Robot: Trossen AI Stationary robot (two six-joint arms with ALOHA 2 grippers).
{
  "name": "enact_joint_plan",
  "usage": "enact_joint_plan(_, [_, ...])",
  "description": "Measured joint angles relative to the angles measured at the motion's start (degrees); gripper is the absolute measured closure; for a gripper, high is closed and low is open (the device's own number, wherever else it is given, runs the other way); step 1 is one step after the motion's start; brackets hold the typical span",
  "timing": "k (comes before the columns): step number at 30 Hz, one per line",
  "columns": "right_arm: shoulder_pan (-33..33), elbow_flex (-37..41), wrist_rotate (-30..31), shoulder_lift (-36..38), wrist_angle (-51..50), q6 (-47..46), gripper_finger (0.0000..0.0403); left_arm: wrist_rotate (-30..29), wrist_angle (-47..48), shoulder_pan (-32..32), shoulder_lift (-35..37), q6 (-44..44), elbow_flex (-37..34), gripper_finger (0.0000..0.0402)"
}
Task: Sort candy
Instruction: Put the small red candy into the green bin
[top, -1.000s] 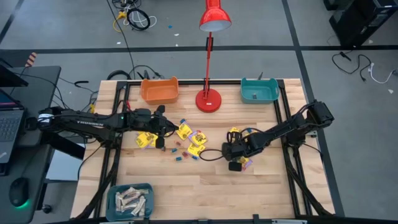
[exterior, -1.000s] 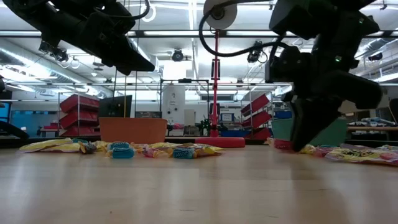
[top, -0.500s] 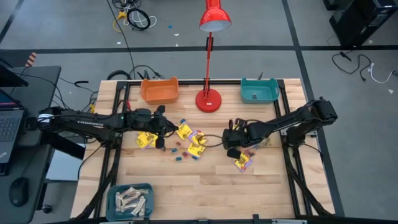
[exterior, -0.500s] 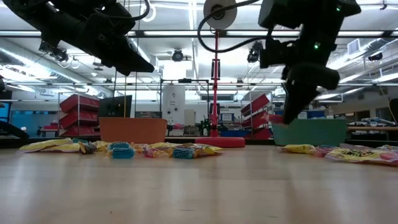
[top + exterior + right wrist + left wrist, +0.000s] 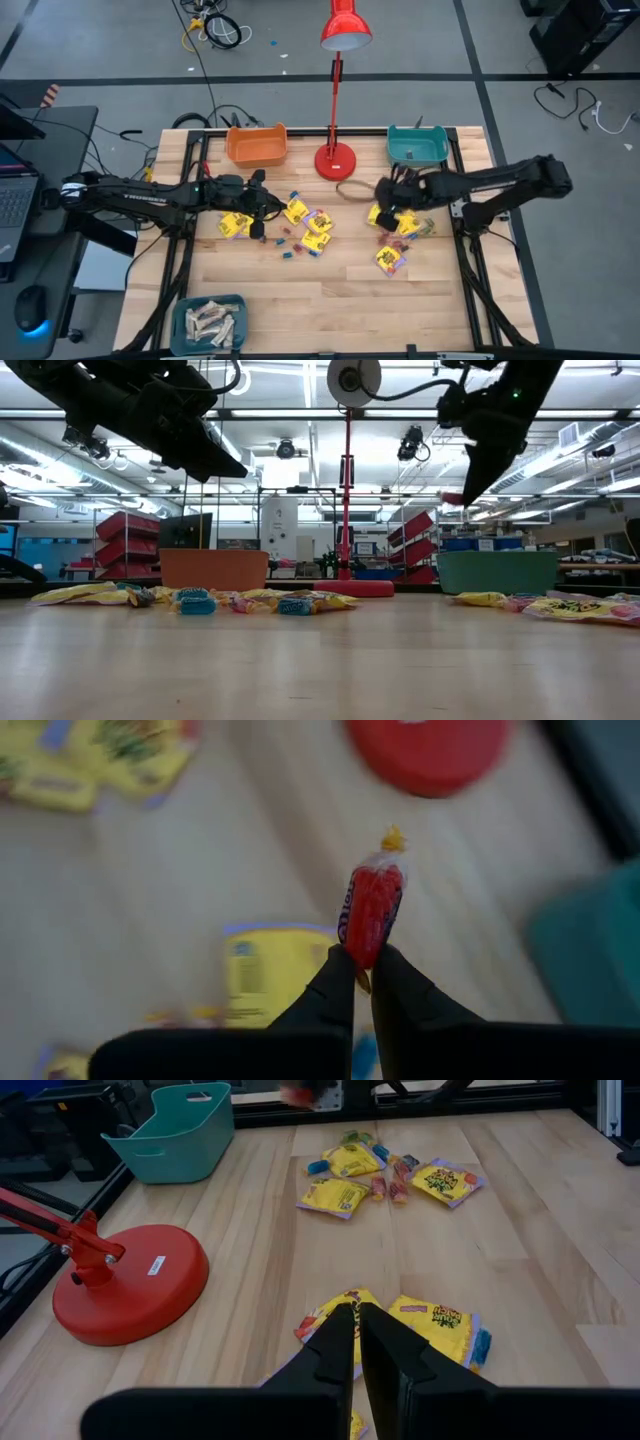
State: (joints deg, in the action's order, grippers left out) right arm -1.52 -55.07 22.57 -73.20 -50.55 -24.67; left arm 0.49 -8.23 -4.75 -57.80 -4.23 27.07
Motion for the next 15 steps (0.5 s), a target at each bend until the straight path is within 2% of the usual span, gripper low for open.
enact_joint_plan(9, [11.5,0.0,5.82,9.04,-0.84,3.07,0.0385,0.0,-0.05,0.0,0.0,0.02,0.0,0.0378])
enact_joint_plan(15, [19.78,0.0,6.9,10.44,3.31,6.48,0.0385,0.0,-0.11,0.0,0.0,0.0,0.0,0.0378])
